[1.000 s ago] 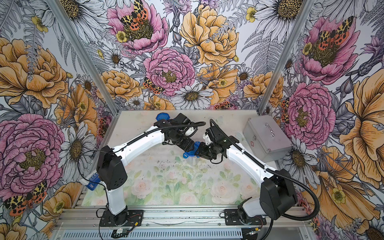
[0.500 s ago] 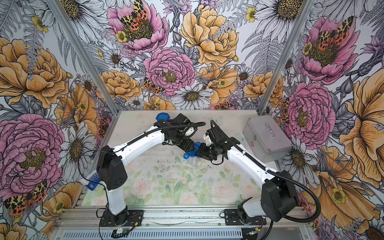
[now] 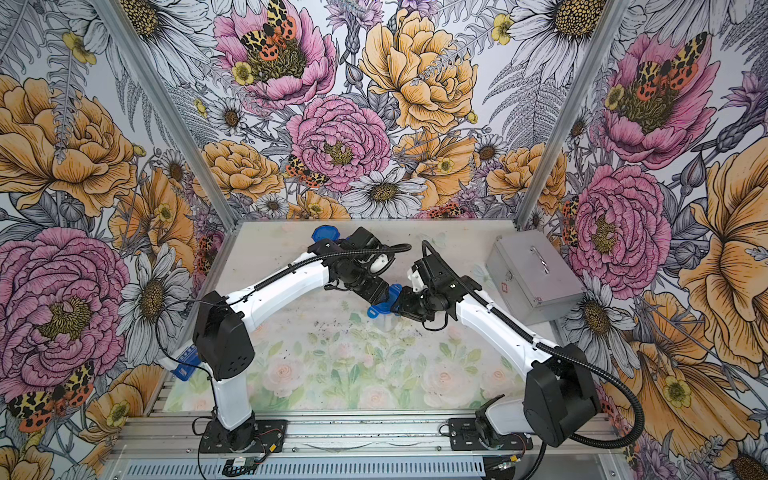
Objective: Pack away toiletry kits
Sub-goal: Close the fastener on the container.
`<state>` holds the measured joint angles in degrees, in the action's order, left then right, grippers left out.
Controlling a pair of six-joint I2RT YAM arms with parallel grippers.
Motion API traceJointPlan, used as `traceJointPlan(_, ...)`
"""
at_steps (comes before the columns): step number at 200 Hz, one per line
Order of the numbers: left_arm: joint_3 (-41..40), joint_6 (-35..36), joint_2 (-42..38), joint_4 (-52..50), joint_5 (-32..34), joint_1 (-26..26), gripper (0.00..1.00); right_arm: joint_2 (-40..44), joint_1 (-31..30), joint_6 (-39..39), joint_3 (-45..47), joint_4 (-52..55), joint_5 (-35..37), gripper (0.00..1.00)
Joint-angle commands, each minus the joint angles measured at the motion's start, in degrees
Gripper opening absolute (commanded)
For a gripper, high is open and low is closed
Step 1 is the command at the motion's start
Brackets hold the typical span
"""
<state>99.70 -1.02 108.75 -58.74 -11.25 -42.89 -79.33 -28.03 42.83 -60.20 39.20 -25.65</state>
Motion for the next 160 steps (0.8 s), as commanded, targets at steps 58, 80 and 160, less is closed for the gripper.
traceJointPlan(58, -4.02, -6.39, 0.49, -0.32, -7.62, -0.02, 0.57, -4.02, 0.34, 0.23, -0.62, -6.51, -0.94, 0.33)
traceJointPlan(80, -4.66, -8.55, 0.42, -0.28, -10.85, 0.43, 0.55, -4.97, 0.42, 0.89, -0.86, -8.40, -0.98, 0.33)
traceJointPlan(160, -4.28, -14.03, 1.77, -0.34, -17.34, 0.05, 0.51, -7.31, 0.31, 2.14, -0.53, -12.92, -1.33, 0.33)
